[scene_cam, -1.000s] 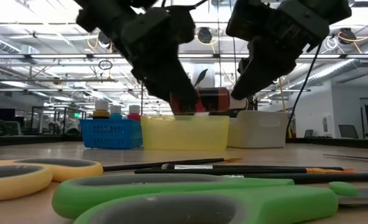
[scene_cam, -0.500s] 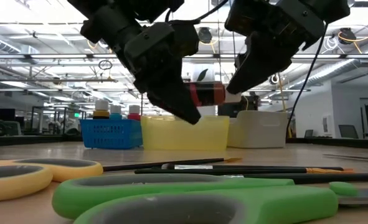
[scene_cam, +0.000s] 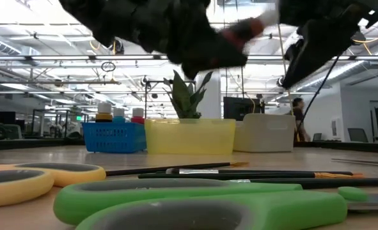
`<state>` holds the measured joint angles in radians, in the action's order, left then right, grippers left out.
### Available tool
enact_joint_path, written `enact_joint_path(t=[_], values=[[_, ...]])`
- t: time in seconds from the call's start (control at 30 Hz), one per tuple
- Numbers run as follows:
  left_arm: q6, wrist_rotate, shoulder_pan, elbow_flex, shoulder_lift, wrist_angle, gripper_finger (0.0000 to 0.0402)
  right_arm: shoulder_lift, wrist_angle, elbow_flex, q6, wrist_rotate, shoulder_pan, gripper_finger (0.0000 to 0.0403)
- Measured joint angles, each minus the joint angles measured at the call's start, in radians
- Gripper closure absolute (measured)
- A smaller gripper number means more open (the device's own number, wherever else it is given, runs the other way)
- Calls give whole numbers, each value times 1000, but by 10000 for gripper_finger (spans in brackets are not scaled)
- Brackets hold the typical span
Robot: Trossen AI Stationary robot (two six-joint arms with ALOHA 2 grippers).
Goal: Pick & Place Paint Supplies
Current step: Put the orange paint bottle into the blue bin
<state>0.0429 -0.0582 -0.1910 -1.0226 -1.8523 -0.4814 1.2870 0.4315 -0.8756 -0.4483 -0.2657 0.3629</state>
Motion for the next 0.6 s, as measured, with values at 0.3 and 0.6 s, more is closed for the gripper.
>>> enact_joint_path(t=[0.3,0.6], values=[[151,-406,168,181,2,-696,294,-100,-675,261,267,-175,25,266],[220,-479,189,214,1,-814,294,20,-1479,421,520,-15,-25,228]])
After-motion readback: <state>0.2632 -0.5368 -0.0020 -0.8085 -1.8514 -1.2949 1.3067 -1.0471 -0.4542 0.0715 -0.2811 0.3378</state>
